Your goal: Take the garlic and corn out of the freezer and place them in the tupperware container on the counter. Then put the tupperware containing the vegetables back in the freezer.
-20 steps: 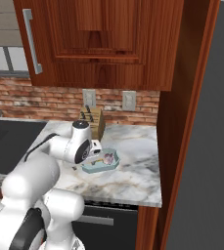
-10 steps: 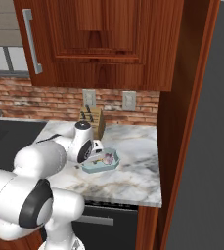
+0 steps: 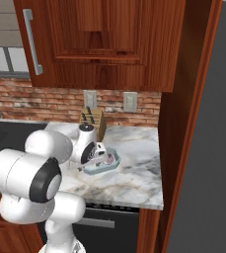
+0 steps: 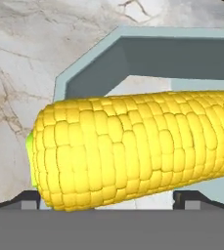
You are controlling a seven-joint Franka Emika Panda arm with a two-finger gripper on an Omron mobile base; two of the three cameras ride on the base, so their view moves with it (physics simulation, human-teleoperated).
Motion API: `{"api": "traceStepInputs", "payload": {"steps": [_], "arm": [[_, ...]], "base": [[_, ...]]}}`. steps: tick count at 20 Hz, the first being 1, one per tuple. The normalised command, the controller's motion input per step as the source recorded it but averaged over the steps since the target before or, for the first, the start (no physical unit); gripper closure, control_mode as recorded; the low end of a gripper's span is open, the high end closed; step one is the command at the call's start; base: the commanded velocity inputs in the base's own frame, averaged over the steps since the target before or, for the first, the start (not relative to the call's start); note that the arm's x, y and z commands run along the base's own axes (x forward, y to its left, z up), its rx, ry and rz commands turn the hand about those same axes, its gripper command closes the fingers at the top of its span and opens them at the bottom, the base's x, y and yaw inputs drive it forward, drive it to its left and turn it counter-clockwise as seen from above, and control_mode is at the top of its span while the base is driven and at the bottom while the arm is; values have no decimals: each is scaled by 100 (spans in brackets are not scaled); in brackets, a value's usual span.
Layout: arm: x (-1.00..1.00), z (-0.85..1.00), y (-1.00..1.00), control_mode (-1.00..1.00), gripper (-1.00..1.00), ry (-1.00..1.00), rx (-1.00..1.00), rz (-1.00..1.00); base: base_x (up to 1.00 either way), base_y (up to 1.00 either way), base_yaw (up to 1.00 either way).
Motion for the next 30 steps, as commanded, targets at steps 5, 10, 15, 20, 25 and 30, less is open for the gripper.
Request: {"api": "traceStepInputs", "payload": {"steps": [5,10,15,20,25,30], "arm": [[-4,-36,0,-100,-100,-7,0,0],[-38,-28,9,-100,100,-32,0,0],[-6,-50,20,-100,100,2,0,0],[12,-32,13,-100,100,28,0,0],[-42,-18,0,-100,100,-29,-3,1],[-62,32,0,-100,100,-29,0,3]], "base": [[0,0,0],[0,0,0],[0,0,0],[0,0,0],[0,0,0],[0,0,0]]}}
